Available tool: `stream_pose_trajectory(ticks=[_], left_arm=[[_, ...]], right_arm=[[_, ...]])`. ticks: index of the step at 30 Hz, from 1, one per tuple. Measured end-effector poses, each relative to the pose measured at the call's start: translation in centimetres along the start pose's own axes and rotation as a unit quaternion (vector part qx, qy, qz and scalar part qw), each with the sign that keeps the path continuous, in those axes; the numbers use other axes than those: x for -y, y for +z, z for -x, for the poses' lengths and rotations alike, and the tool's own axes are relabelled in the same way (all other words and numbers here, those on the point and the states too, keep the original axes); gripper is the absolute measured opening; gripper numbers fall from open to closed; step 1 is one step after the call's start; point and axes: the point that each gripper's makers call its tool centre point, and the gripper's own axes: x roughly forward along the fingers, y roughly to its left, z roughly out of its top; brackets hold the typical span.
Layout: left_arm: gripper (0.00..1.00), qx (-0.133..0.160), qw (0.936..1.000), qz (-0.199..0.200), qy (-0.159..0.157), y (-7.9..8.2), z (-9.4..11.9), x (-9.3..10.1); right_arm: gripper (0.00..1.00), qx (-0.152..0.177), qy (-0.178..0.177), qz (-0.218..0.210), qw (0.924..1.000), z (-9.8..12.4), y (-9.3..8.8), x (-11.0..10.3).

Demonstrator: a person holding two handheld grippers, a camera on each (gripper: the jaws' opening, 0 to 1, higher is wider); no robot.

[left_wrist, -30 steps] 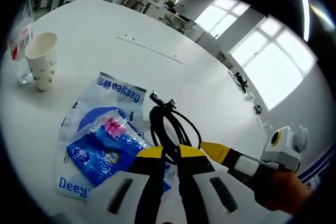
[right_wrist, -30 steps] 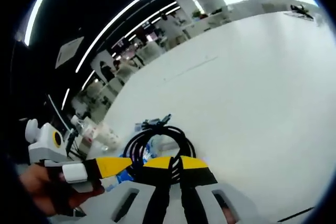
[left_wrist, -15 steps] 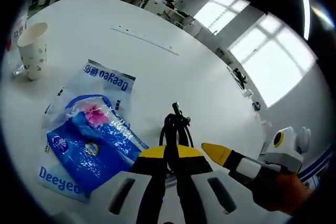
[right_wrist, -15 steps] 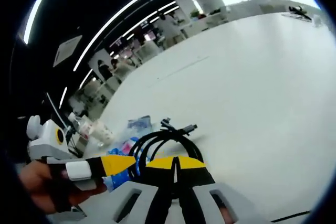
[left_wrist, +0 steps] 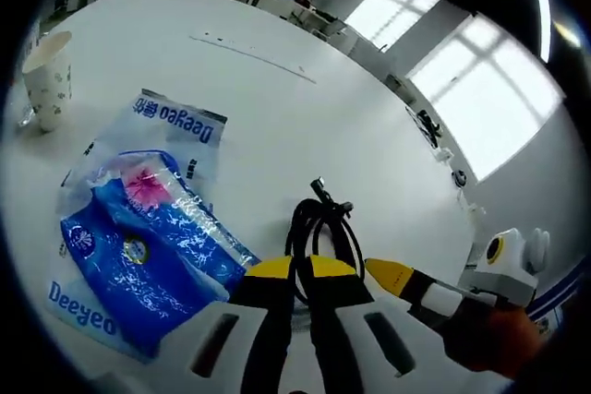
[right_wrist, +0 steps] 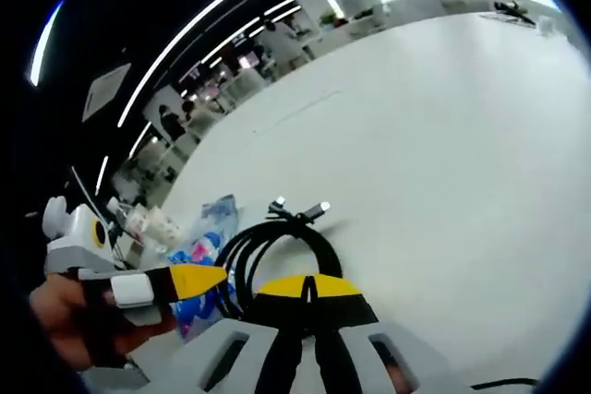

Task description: Arrange the tabletop items into an orderly group along one side of the table until the central work area is clear of visible clutter.

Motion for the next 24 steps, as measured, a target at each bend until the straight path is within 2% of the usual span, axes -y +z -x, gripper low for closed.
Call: stream_pose_trajectory(ticks=[6,12,24], left_arm=[[0.01,-0.016,0.9997,-0.012,0.012,-0.7,-0.3,-0.4],[0.01,-0.034,0.9989,-0.029,0.017,-1.5,-0.2,-0.5],[0.04,-0.057,0.9959,-0.066,0.022,-2.6,-0.1,-0.6]], right_arm=[[0.0,-0.009,-0.018,-0.006,0.9998,-0.2,-0.3,1.7],[0.0,-0.012,-0.03,-0.013,0.9994,-0.2,-0.6,2.4],[0.05,-0.019,-0.034,-0.029,0.9988,1.2,-1.8,2.1]])
